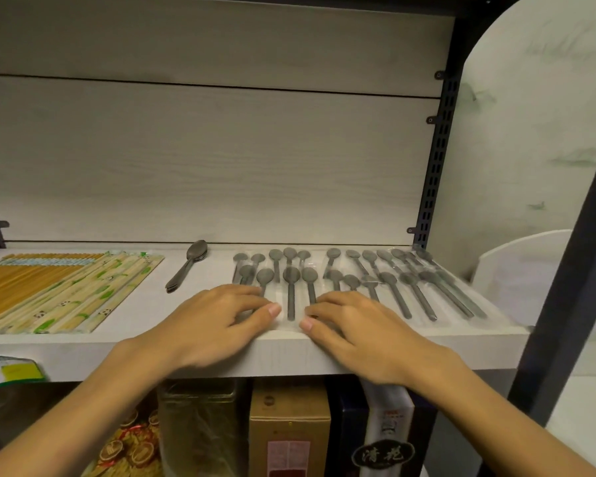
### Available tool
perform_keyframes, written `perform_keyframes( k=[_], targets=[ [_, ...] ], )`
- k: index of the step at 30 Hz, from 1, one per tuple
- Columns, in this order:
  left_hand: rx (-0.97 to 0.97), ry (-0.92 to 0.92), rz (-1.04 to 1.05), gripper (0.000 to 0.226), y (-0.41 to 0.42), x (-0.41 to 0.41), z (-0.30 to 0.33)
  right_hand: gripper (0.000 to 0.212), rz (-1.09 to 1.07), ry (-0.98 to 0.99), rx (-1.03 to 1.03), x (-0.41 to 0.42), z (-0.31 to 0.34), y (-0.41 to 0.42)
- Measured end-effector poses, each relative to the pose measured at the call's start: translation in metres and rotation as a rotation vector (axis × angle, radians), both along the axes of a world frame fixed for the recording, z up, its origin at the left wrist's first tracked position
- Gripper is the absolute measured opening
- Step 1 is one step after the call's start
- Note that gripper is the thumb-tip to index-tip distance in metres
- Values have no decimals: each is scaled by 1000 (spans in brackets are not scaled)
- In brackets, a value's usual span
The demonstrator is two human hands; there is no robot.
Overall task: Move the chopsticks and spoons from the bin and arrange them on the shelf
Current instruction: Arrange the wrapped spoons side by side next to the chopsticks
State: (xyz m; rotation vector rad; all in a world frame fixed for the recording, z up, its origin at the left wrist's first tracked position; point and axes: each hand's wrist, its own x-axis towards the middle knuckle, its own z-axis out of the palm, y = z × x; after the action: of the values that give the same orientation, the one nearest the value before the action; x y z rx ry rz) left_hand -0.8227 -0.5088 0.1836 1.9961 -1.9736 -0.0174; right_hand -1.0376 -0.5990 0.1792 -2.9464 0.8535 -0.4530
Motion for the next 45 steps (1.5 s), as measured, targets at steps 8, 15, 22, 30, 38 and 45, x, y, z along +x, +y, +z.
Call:
perform_keyframes(
  k=[8, 15, 22, 30, 38, 45],
  targets=[
    [-83, 15, -27, 76, -17, -16, 4, 52, -82, -82, 64, -19, 25, -36],
    [-7, -10, 23, 53, -65, -19, 21, 59, -275, 53, 204, -5, 31, -115],
    [174, 9, 11, 60, -116, -25, 27, 32, -216, 151, 219, 13, 27, -128],
    [216, 45, -102, 52, -127, -23, 17, 47, -138, 103, 228, 4, 18, -127],
    [149, -45, -90, 66, -121, -15, 21, 61, -228, 74, 73, -14, 20, -122],
    [214, -74, -53, 58, -115, -15, 17, 58, -273, 67, 174, -20, 13, -125]
  ],
)
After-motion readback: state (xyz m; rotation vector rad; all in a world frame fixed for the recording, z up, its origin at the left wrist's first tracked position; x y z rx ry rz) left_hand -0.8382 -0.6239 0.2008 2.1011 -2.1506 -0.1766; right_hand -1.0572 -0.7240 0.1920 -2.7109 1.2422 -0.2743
